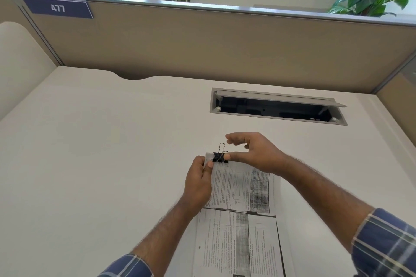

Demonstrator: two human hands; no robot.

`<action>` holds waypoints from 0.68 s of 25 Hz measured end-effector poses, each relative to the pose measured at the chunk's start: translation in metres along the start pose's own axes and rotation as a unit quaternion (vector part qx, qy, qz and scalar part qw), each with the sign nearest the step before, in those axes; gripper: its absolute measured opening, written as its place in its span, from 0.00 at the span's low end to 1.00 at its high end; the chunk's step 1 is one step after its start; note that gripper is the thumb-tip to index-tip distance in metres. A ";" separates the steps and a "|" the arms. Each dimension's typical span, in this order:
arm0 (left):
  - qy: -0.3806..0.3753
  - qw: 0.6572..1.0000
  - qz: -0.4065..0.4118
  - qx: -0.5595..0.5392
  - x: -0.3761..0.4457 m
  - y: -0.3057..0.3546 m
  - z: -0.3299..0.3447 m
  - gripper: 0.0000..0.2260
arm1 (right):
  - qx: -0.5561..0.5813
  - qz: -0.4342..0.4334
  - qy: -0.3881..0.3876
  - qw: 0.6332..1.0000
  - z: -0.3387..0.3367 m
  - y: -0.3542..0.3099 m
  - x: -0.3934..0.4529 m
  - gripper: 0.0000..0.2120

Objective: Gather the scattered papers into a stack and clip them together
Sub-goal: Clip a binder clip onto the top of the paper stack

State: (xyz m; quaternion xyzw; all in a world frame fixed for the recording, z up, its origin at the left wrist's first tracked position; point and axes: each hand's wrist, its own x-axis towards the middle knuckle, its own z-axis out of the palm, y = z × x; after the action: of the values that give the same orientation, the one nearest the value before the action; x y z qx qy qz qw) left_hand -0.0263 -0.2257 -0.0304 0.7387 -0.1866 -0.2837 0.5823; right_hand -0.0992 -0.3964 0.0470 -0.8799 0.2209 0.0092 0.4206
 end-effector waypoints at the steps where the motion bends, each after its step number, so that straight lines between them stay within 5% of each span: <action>1: 0.001 1.000 -0.004 -0.011 0.000 0.000 -0.001 0.09 | 0.014 0.004 0.014 1.000 -0.002 0.004 -0.004 0.34; 4: 0.006 0.999 -0.017 -0.046 -0.001 0.004 -0.005 0.08 | 0.077 0.025 0.111 0.991 -0.002 0.027 -0.023 0.31; 8: -0.011 0.997 -0.032 -0.074 -0.006 0.010 -0.014 0.09 | 0.210 0.093 0.303 0.925 0.017 0.067 -0.069 0.30; 12: 0.001 0.995 -0.037 -0.097 -0.010 0.017 -0.024 0.10 | 0.384 0.099 0.185 0.899 0.045 0.084 -0.104 0.29; 17: 0.019 0.990 -0.038 -0.133 -0.015 0.036 -0.031 0.10 | 0.409 0.087 0.089 0.904 0.065 0.083 -0.135 0.24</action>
State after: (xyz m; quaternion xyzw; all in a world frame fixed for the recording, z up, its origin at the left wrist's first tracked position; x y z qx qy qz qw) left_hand -0.0164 -0.2023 0.0123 0.6665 -0.1075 -0.3137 0.6677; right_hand -0.2431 -0.3418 -0.0284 -0.6052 0.3175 -0.1242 0.7194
